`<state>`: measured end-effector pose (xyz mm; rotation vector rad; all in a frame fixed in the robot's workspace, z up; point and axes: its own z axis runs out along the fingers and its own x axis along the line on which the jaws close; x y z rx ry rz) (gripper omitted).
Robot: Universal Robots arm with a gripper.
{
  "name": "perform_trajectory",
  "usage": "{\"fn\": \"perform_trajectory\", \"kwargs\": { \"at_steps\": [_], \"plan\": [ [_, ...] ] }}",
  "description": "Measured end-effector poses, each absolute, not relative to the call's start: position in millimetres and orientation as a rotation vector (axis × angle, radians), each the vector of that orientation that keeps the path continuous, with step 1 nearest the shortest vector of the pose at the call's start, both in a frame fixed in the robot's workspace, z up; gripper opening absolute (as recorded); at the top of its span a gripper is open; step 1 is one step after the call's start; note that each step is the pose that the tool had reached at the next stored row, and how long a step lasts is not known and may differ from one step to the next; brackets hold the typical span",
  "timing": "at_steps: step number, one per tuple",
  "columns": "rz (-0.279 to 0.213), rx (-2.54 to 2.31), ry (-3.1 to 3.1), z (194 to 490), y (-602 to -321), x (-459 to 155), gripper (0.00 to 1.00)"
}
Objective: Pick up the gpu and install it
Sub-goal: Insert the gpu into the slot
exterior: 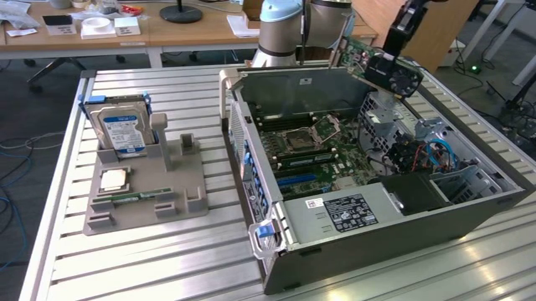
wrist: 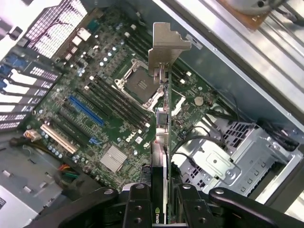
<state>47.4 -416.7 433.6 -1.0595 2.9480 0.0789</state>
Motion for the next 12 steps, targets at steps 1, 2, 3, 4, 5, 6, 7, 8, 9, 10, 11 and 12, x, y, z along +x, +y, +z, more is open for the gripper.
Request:
{"fn": "perform_trajectory", "kwargs": {
  "at_steps": [1, 2, 3, 4, 5, 6, 7, 8, 9, 10, 11, 12],
  "plan": [
    [0.079, -1.083, 2.94, 433.6, -416.7, 47.4, 0.26],
    [0.079, -1.106, 2.932, 433.5, -416.7, 47.4, 0.26],
    [0.079, -1.129, 2.923, 433.5, -416.7, 47.4, 0.26],
    [0.079, -1.152, 2.915, 433.5, -416.7, 47.4, 0.26],
    [0.08, -1.176, 2.905, 433.4, -416.7, 47.4, 0.26],
    [0.08, -1.199, 2.896, 433.4, -416.7, 47.3, 0.26],
    [0.08, -1.222, 2.887, 433.3, -416.7, 47.3, 0.26],
    [0.08, -1.245, 2.878, 433.3, -416.7, 47.4, 0.26],
    [0.08, -1.267, 2.869, 433.3, -416.7, 47.4, 0.26],
    [0.08, -1.29, 2.859, 433.3, -416.7, 47.3, 0.26],
    [0.08, -1.314, 2.849, 433.2, -416.7, 47.4, 0.26],
    [0.08, -1.336, 2.839, 433.2, -416.7, 47.4, 0.26]
  ]
}}
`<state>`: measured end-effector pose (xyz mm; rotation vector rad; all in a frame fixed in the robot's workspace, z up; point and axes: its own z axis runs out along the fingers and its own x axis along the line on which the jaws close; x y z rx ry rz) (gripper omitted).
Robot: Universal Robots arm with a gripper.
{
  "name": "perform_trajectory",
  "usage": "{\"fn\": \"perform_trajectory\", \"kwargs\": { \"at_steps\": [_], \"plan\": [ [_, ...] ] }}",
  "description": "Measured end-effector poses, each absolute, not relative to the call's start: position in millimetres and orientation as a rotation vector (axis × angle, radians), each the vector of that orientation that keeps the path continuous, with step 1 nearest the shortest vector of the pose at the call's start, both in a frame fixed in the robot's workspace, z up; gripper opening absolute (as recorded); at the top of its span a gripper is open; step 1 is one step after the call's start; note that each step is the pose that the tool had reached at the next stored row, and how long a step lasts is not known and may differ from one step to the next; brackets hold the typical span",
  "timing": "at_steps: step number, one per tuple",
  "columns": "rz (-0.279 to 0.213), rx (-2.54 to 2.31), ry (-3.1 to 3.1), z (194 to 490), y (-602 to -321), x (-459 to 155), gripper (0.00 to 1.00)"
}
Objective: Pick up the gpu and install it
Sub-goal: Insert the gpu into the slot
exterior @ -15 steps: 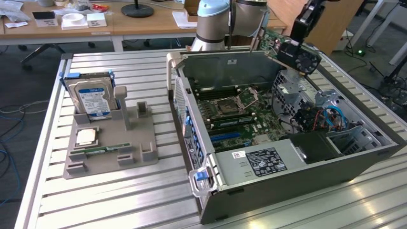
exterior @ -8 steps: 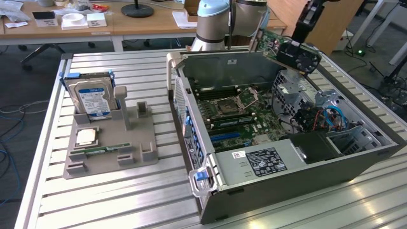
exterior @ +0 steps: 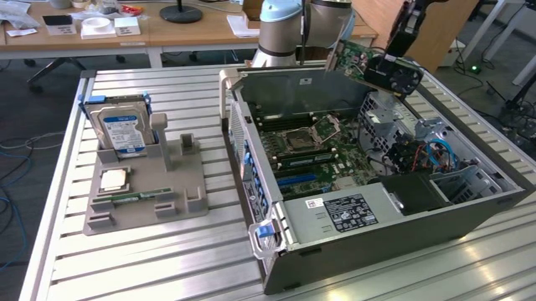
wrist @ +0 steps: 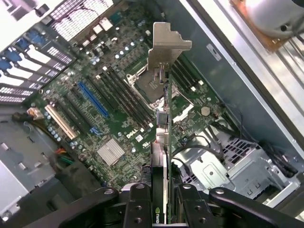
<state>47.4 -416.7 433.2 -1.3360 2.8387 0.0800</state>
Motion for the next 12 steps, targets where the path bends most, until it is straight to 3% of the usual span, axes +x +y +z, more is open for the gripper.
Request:
{"fn": "perform_trajectory", "kwargs": {
  "at_steps": [12],
  "plan": [
    [0.08, -1.591, 2.71, 432.8, -416.7, 47.4, 0.26]
  ]
}}
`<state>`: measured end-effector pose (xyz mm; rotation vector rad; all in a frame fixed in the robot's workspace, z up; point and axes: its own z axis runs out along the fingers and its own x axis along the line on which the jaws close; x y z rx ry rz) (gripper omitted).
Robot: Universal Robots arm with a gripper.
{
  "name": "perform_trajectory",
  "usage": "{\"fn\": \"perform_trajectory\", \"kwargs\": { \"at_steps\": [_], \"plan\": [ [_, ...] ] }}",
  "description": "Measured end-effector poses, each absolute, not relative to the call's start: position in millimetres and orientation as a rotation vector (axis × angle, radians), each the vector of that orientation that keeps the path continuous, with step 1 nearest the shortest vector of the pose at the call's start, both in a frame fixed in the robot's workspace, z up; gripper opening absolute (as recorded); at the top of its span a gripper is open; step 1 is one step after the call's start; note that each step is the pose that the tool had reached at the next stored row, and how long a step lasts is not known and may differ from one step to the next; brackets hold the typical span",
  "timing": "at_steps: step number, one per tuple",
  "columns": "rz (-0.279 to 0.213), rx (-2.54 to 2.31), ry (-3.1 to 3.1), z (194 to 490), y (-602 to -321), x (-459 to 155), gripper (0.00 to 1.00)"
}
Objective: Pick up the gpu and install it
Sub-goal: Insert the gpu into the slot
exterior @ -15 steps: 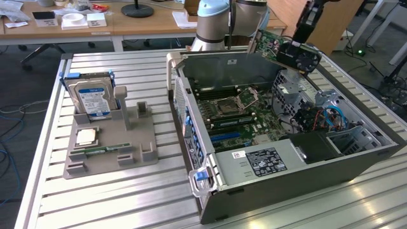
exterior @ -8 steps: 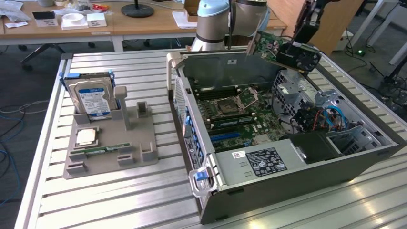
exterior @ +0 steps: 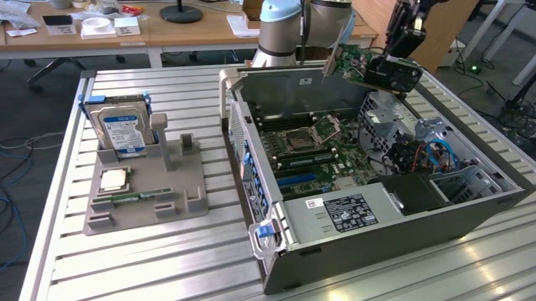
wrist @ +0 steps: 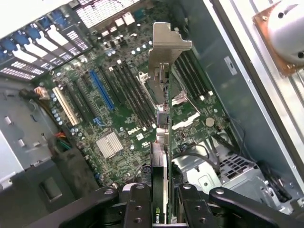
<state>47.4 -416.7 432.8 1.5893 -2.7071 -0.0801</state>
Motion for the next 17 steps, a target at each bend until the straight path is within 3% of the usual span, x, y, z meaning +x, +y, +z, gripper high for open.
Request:
{"fn": "perform_trajectory", "kwargs": {
  "at_steps": [17],
  "plan": [
    [-0.079, 1.903, -2.489, 432.5, -416.6, 47.4, 0.26]
  ]
}}
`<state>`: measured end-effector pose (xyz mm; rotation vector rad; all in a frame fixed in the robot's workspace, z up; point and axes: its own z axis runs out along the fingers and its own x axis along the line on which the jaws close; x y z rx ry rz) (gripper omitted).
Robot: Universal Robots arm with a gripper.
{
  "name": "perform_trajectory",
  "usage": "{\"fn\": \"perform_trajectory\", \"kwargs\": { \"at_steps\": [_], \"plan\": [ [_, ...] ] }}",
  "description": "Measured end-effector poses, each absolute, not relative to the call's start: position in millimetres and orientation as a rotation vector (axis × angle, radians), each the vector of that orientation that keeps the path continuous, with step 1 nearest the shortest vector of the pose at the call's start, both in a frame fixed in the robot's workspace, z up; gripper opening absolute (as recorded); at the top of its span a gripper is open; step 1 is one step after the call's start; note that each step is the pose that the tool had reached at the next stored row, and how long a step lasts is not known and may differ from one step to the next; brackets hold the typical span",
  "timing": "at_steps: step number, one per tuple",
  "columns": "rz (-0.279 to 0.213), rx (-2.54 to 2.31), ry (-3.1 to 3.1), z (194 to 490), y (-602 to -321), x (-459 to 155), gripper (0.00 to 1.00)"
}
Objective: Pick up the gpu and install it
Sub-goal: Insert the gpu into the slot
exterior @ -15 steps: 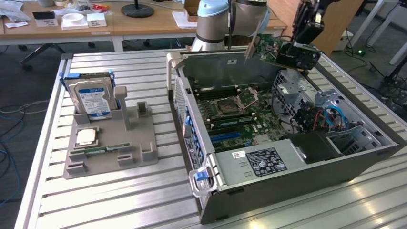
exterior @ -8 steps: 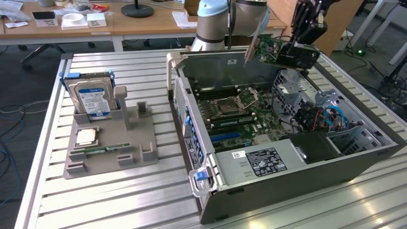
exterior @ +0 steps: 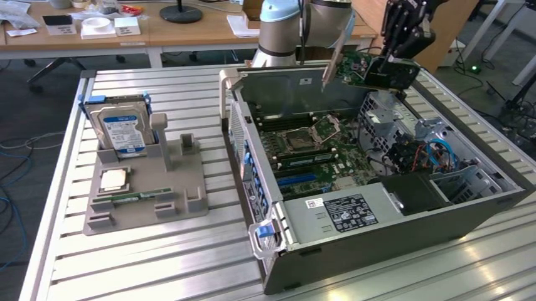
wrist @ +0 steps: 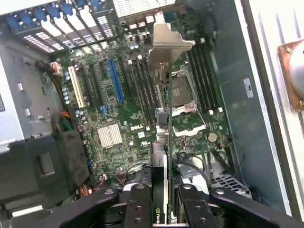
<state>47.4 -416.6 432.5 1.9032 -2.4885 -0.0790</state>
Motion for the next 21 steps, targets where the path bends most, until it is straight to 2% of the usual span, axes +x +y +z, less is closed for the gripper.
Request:
{"fn": "perform_trajectory", "kwargs": {
  "at_steps": [21],
  "plan": [
    [-0.077, 2.186, -2.236, 432.1, -416.6, 47.4, 0.26]
  ]
}}
